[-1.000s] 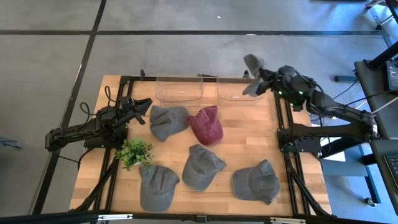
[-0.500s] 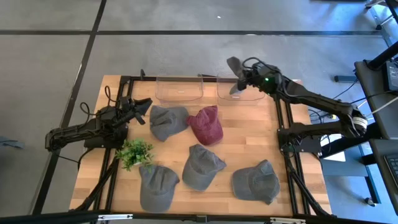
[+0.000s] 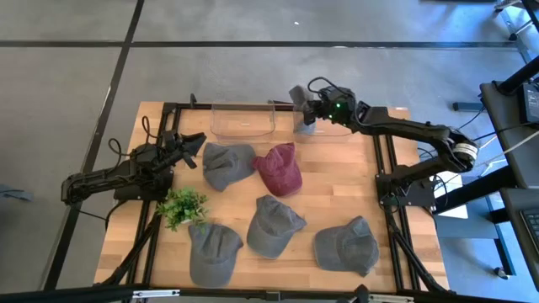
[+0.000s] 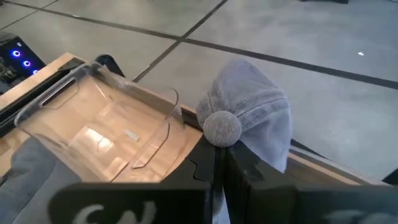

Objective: Pick & Place hat
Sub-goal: Put the gray cap into the right transparent bin

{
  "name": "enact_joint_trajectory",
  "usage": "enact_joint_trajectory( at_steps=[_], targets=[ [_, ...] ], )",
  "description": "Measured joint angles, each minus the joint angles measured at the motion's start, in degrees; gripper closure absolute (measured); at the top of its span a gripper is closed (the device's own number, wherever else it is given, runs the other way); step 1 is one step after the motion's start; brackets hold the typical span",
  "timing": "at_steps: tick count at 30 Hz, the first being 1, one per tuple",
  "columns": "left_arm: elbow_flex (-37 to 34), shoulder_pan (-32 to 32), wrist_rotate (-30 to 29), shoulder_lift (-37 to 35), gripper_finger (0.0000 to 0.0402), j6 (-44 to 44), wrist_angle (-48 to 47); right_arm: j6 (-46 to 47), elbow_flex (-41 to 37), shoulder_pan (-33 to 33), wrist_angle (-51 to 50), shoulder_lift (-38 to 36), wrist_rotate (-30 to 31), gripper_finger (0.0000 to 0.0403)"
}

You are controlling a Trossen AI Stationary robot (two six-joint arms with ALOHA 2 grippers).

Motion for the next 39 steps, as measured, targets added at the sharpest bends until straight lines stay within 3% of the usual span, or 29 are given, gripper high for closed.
enact_joint_trajectory(
  at_steps=[19,31,36,39],
  targets=[
    [-0.02,0.0,-0.35,-0.01,0.0306,0.07,-1.46,-3.38,0.0,-0.11,3.0,5.0,-0.01,0.0362],
    [-0.02,0.01,-0.35,-0.01,0.0306,0.07,-1.46,-4.85,0.0,-0.11,8.6,-0.37,-0.46,0.023],
    [-0.02,0.01,-0.74,-0.01,0.0306,0.4,-1.52,-5.01,0.0,-0.11,8.6,-5.09,-0.75,0.0205],
    [-0.02,0.01,-1.47,-0.01,0.0306,0.5,-1.52,-6.24,0.0,0.38,8.54,-8.29,-5.96,0.0201]
  ],
)
